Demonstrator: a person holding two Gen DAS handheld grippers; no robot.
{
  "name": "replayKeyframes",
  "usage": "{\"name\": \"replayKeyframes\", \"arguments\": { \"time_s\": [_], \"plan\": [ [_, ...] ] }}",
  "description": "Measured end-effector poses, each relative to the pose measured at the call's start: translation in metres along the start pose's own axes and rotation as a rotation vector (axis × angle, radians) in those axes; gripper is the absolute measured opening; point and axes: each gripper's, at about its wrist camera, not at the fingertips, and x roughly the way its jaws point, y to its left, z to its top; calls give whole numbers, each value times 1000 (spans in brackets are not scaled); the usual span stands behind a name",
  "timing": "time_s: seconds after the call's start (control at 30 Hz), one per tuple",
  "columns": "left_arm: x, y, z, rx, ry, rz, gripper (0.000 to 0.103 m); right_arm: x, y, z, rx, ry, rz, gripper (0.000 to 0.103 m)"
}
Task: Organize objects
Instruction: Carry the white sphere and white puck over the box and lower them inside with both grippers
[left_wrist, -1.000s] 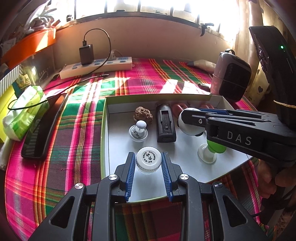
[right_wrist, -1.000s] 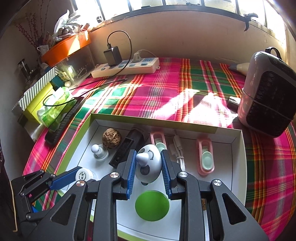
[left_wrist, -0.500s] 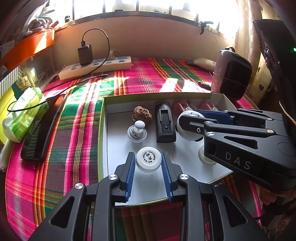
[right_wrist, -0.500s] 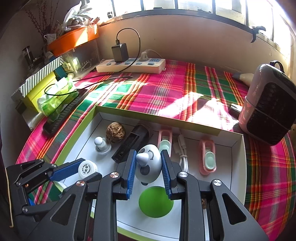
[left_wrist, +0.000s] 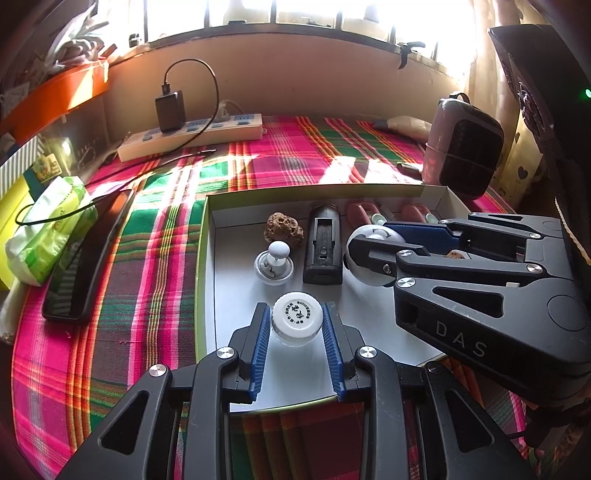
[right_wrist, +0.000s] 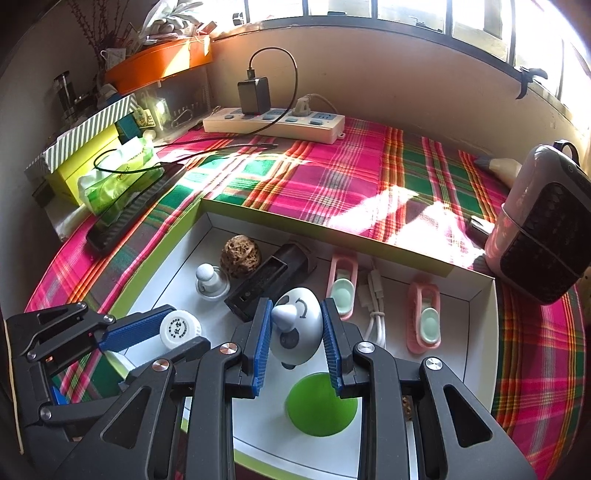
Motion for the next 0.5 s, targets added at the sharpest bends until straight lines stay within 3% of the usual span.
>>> {"name": "replayKeyframes", "arguments": {
  "time_s": [0.5],
  "plan": [
    [0, 0, -1, 2, -1, 2, 27, 4, 8, 0, -73, 3, -21, 28]
  ]
}}
